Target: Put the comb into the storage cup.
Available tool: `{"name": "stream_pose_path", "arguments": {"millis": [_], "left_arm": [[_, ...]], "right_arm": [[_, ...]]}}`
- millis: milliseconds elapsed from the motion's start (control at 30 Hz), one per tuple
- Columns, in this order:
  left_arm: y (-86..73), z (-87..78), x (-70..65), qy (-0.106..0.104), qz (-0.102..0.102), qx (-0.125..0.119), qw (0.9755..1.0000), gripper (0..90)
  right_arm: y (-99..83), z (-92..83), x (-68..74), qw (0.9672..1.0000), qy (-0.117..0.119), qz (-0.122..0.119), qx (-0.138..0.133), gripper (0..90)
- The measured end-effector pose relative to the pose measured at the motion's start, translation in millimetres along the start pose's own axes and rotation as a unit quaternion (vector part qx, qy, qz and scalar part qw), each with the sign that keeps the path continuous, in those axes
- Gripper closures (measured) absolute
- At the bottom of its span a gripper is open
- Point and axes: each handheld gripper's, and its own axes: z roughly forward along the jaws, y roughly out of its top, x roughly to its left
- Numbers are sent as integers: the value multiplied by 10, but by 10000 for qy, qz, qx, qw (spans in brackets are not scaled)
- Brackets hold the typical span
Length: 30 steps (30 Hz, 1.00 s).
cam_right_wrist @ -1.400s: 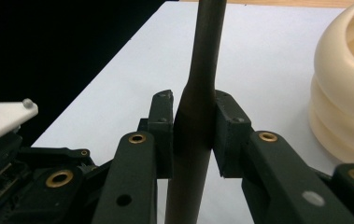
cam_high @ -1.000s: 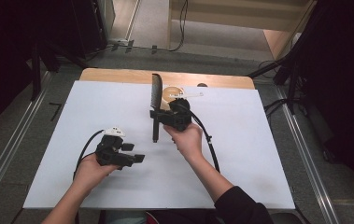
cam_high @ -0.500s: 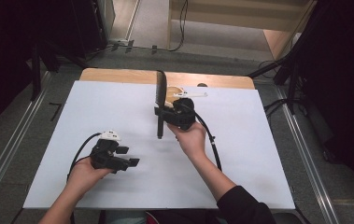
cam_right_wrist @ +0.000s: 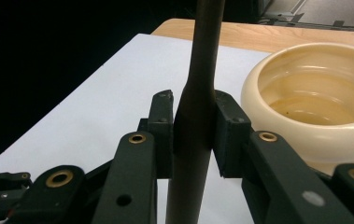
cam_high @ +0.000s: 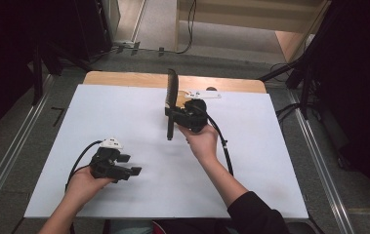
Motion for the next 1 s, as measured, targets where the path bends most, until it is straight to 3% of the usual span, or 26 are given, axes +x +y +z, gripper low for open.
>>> {"name": "stream_pose_path", "arguments": {"millis": [633, 1000], "left_arm": [[-59, -42, 5, 79, -150, -53, 9998, 297], [-89, -64, 16, 57, -213, -80, 9997, 297]], "right_arm": [[211, -19, -74, 9997, 59, 143, -202, 701], [370, 2, -138, 9995, 187, 80, -245, 700]]}}
